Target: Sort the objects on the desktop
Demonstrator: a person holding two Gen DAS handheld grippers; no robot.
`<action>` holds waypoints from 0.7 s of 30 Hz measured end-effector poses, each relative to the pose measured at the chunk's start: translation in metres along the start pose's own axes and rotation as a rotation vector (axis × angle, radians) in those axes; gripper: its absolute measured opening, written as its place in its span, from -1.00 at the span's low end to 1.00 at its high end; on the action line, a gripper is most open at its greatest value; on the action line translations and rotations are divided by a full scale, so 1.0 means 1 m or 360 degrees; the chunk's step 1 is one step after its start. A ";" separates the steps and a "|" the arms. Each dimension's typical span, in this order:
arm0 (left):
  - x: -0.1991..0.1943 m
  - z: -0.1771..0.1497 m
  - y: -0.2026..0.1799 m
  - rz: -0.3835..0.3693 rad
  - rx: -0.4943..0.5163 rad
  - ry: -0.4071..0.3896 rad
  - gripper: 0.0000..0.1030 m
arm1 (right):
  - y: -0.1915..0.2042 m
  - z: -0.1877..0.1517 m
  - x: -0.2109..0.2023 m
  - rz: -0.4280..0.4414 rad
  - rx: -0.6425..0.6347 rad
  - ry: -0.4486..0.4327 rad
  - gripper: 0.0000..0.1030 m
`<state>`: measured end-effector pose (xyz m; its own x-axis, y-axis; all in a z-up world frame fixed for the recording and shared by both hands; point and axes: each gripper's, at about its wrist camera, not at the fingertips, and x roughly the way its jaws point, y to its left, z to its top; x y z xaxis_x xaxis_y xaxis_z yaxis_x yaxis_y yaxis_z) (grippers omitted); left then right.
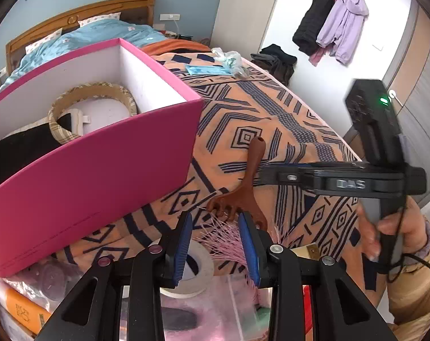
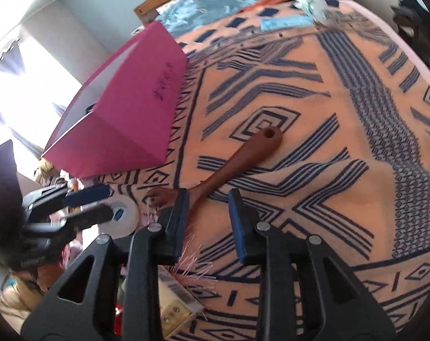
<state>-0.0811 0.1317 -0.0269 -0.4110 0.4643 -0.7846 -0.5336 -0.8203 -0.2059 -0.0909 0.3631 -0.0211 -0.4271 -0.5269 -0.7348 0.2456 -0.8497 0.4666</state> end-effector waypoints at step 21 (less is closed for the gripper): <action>0.000 -0.002 0.005 -0.0023 -0.0038 0.0014 -0.29 | 0.021 0.021 0.041 -0.0109 -0.0196 0.0069 -0.65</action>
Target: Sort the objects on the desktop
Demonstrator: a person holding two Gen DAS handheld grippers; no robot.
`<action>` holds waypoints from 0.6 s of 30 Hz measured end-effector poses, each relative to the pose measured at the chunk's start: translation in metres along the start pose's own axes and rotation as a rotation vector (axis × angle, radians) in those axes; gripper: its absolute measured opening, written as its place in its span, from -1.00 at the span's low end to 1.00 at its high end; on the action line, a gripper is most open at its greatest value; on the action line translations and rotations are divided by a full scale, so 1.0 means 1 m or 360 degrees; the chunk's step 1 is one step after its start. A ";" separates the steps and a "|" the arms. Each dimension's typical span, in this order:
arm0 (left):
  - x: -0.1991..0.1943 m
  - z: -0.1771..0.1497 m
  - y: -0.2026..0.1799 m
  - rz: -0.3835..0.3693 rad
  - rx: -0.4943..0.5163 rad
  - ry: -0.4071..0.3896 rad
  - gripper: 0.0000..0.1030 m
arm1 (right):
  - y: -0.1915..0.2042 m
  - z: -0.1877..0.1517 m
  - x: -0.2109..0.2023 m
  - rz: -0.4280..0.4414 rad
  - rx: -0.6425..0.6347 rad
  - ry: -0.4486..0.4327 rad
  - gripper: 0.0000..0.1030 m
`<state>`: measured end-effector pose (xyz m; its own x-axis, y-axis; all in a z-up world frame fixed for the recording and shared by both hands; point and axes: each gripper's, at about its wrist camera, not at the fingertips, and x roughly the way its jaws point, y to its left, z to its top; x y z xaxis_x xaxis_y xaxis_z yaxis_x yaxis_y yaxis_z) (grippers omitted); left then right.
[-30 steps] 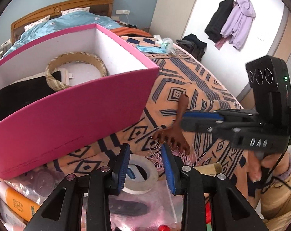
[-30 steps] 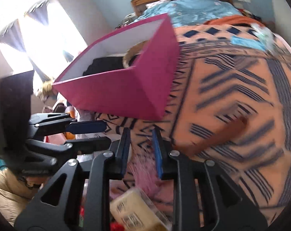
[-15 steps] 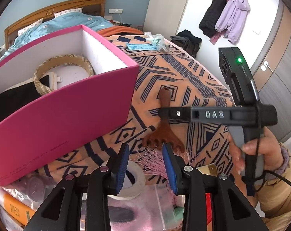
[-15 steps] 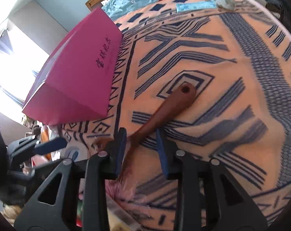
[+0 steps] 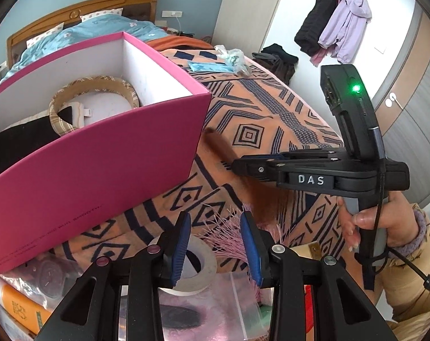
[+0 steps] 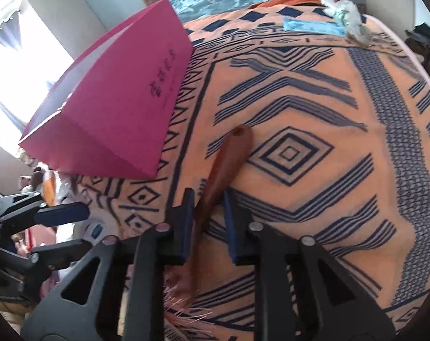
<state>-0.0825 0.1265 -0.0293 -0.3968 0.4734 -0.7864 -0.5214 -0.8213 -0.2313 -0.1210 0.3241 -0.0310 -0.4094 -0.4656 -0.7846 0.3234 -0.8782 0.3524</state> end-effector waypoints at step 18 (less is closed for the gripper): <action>0.005 0.001 -0.007 -0.0010 0.0014 0.0034 -0.28 | 0.031 -0.003 0.011 -0.0245 -0.0356 0.0064 -0.66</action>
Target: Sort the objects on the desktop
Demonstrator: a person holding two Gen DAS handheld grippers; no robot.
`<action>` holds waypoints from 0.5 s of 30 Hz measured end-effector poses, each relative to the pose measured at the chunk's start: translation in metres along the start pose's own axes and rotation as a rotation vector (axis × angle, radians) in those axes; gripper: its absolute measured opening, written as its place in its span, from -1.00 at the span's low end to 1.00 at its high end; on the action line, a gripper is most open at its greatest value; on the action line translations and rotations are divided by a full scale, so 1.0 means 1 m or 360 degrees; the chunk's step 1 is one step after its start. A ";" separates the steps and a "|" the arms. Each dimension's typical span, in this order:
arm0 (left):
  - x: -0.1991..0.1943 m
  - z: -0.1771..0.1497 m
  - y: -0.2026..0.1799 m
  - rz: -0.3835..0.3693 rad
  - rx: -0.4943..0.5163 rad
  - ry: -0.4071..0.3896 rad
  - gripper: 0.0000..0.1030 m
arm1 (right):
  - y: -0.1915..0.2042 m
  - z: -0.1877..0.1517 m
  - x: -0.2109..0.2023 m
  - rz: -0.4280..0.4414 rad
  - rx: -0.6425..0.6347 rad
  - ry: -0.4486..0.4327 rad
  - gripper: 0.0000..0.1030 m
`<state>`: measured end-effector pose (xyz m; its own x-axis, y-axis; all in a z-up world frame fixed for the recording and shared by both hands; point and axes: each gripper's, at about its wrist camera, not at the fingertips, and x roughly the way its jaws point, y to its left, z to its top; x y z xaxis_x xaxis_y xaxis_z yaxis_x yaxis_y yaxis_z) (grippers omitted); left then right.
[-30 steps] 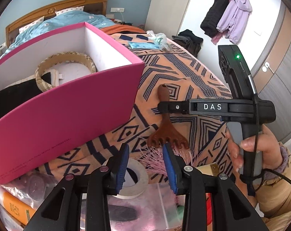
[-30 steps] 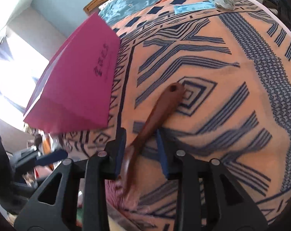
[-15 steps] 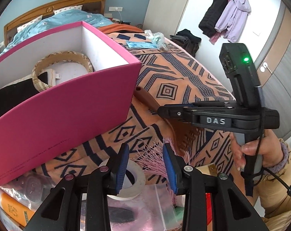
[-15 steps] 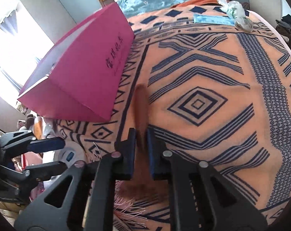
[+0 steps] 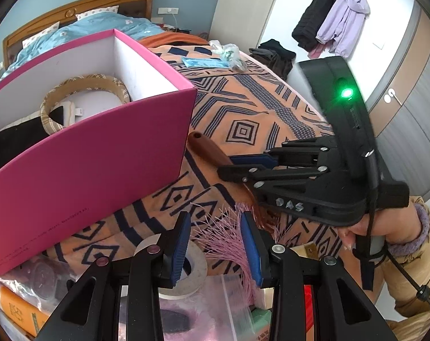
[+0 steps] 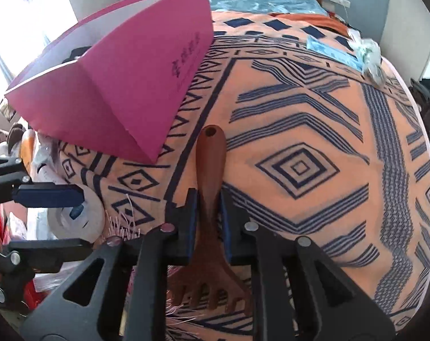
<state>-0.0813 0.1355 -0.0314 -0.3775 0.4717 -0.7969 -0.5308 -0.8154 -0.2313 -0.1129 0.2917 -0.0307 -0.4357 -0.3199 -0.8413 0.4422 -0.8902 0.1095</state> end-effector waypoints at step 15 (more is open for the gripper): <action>-0.026 0.024 -0.014 -0.0051 0.0066 -0.0153 -0.16 | 0.007 0.005 -0.105 0.0350 0.0054 -0.0434 -0.77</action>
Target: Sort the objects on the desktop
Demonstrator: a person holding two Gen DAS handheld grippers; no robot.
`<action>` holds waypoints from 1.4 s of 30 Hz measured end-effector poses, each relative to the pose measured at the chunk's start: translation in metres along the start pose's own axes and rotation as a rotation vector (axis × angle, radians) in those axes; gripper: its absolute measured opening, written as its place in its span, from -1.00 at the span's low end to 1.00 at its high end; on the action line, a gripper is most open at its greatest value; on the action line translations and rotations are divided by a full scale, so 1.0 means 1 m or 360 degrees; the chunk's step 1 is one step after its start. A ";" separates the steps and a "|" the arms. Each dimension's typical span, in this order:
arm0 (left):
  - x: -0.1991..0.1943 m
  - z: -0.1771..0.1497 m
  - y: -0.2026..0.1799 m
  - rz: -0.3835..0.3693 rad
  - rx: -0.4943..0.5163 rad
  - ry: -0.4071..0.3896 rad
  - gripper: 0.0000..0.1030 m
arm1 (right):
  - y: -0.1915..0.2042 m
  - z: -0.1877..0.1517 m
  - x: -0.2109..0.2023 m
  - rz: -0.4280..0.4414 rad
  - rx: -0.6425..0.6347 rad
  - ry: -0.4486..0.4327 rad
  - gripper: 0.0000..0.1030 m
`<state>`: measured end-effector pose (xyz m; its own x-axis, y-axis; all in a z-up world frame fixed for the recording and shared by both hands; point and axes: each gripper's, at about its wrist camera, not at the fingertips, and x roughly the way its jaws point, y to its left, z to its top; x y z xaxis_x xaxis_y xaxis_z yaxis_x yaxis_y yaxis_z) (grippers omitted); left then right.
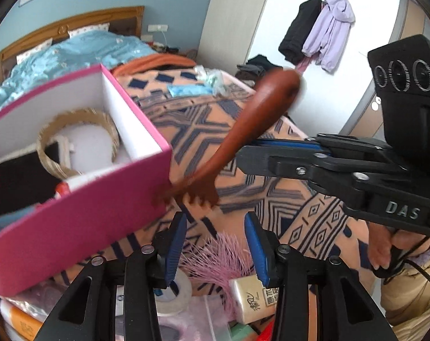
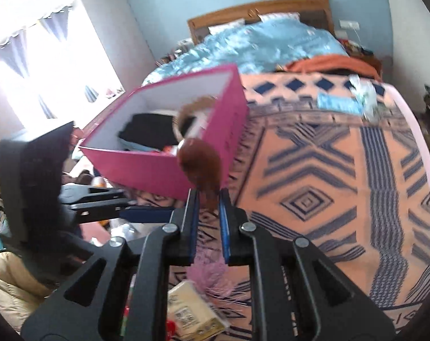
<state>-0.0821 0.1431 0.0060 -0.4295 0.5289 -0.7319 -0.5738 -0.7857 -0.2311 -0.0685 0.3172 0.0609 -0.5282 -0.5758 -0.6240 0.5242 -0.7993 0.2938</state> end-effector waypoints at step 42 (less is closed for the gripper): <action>0.016 -0.018 0.021 0.0021 -0.0083 0.0084 -0.04 | -0.059 -0.021 0.092 -0.0137 0.0077 0.0426 -0.28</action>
<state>-0.0887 0.1292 -0.0222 -0.3984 0.5020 -0.7676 -0.5309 -0.8087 -0.2533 -0.1341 0.3153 -0.0293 -0.3710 -0.4446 -0.8153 0.4493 -0.8543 0.2614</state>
